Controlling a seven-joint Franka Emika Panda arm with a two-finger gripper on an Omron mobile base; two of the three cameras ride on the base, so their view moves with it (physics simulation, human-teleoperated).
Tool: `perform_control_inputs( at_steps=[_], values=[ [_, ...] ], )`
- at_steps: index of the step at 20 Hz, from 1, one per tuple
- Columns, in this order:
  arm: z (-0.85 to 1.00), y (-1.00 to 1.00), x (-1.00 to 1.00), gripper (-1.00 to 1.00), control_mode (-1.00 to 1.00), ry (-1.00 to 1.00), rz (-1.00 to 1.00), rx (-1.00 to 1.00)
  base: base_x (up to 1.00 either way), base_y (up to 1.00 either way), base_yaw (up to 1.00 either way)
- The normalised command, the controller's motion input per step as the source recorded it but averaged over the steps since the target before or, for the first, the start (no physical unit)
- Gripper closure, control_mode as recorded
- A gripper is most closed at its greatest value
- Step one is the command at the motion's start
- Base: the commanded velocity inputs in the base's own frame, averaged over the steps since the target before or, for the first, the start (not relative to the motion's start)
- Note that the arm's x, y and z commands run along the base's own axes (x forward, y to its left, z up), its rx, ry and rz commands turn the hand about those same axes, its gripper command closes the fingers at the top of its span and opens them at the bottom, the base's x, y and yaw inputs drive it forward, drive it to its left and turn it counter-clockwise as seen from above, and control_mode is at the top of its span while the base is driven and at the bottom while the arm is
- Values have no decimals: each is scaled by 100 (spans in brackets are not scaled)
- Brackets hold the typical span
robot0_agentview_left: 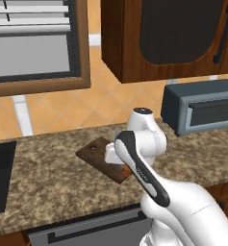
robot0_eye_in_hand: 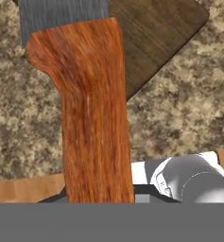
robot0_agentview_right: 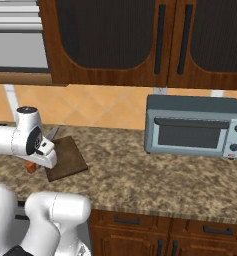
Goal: Pick up the knife from the drawer and place it on the cutting board. Then place the meat from the plate to the cutting board.
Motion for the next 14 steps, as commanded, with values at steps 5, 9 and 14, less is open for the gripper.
perform_control_inputs(
  at_steps=[5, 9, 14],
  values=[
    [-58, 34, 86, 100, -100, 9, -3, 0, 0, 0, 0],
    [-51, 10, 89, 100, -100, 1, -2, 0, 0, 0, 0],
    [-48, 1, 79, 100, -100, 0, -1, -1, 0, 0, 0]
  ],
)
